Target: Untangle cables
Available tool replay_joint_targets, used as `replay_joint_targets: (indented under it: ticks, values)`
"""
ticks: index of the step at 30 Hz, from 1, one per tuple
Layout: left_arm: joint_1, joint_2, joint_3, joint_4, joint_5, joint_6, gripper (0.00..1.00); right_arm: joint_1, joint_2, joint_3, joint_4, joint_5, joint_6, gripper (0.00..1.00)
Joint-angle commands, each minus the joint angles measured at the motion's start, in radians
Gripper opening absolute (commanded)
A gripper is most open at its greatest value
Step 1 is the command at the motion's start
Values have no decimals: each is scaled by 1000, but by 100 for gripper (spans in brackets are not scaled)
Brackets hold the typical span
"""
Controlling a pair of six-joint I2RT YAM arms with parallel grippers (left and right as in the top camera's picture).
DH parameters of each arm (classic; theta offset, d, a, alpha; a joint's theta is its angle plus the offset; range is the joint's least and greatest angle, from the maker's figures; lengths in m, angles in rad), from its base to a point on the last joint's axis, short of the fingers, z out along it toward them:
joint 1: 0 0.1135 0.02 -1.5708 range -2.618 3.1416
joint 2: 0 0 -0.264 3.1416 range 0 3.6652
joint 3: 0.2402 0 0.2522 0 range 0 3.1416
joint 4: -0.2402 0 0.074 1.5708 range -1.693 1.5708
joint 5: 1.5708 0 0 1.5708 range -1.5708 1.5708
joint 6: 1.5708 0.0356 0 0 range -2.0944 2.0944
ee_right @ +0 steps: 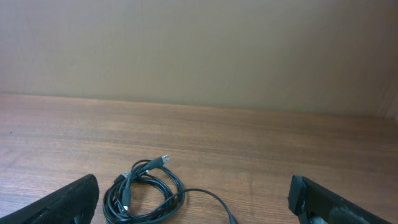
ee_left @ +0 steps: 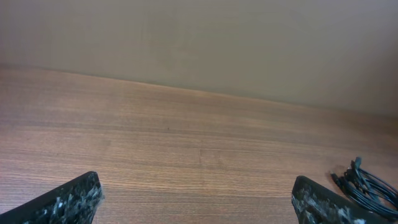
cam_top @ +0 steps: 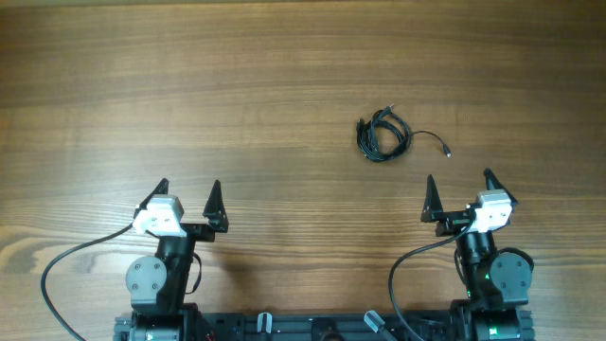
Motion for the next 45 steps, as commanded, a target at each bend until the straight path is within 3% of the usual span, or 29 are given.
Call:
replay_joint_targets:
  ticks: [1, 45]
  values:
    - [2, -9, -3, -8, 5, 23, 100, -5, -11, -1, 2, -13, -17, 100]
    - [2, -9, -3, 11, 5, 23, 100, -5, -11, -1, 2, -6, -21, 100]
